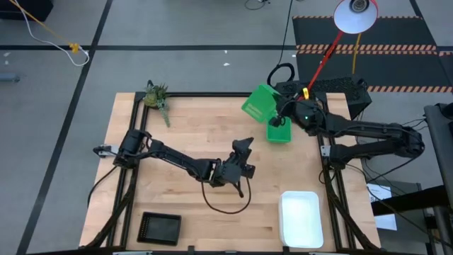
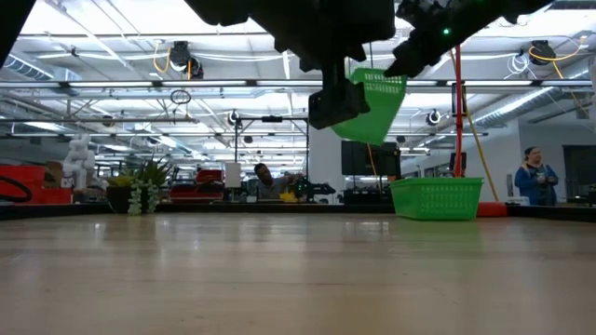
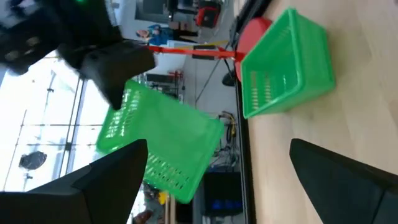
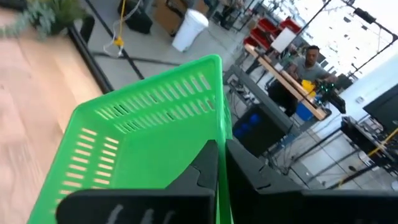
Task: Stack baskets by color
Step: Stack the left green bin on top of the right green bins
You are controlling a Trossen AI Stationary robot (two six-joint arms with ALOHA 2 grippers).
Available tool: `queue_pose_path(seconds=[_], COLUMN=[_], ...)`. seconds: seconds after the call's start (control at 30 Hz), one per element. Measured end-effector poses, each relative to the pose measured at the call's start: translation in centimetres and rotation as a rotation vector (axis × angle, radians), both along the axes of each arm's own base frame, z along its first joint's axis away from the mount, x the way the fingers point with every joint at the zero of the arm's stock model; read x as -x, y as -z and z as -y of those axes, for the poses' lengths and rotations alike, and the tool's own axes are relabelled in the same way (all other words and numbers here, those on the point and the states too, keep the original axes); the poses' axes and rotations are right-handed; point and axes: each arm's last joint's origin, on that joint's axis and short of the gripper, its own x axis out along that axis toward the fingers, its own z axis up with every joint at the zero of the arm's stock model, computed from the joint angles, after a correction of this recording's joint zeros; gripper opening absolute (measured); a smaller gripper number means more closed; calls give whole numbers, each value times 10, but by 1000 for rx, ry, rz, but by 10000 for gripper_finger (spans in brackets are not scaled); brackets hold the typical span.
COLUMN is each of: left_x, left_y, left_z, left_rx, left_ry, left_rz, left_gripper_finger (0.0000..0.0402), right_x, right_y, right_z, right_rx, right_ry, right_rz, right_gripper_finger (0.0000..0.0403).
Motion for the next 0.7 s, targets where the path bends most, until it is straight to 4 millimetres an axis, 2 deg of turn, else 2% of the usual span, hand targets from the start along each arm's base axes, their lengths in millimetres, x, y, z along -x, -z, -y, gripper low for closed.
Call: queue_pose_path(seconds=[0.33,0.53,0.7], left_x=[5,20,33], left_y=[-4,-31,-45], left_z=[16,12,6], left_rx=[76,238,400], left_ry=[23,40,71], left_rz=[74,153,152], left_gripper_finger=[392,392,392], right_x=[34,49,59], right_y=[-4,-6,-5], right_z=[9,24,43], right_rx=[-104,-152,-217], right_ry=[-147,-258,-315], right_rz=[-65,-41,-18], right_gripper_finger=[4,4,4])
